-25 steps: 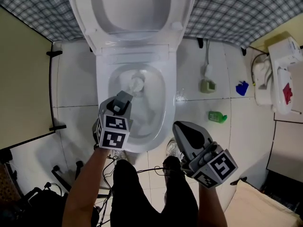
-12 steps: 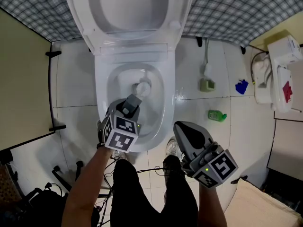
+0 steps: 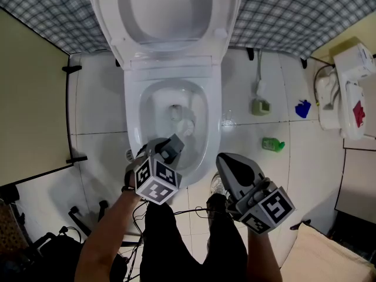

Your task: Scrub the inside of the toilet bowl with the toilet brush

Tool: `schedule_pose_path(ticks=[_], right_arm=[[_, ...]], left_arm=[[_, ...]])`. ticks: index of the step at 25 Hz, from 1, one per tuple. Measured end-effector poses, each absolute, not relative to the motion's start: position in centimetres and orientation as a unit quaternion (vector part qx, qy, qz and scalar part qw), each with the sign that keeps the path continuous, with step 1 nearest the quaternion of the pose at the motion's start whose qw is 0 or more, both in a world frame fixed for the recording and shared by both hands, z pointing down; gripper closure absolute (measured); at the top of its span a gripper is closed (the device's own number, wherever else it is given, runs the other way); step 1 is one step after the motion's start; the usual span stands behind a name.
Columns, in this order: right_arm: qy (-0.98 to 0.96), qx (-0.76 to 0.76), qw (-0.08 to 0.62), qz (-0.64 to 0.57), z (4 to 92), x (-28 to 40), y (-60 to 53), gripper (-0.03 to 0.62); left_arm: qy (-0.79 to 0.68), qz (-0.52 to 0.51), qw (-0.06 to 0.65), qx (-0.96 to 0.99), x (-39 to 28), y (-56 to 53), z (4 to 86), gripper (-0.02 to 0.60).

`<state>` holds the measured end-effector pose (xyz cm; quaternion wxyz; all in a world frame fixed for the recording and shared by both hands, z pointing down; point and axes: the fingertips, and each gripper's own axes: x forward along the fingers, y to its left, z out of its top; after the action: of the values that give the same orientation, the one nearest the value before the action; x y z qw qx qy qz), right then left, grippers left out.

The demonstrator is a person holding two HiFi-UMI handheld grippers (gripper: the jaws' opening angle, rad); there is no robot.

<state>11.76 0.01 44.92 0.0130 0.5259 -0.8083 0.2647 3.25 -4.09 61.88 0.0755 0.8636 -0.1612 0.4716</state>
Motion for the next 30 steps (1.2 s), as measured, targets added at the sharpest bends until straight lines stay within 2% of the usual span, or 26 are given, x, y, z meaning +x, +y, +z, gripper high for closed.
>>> schedule_pose_path(ticks=[21, 30], right_arm=[[-0.842, 0.478, 0.021, 0.249, 43.1, 7.0, 0.0, 0.594], [-0.859, 0.449, 0.019, 0.244, 42.7, 5.6, -0.7, 0.594]], left_arm=[[-0.083, 0.491, 0.116, 0.860, -1.7, 2.6, 58.5, 0.408], [-0.070, 0.542, 0.124, 0.828, -4.8, 3.6, 57.0, 0.408]])
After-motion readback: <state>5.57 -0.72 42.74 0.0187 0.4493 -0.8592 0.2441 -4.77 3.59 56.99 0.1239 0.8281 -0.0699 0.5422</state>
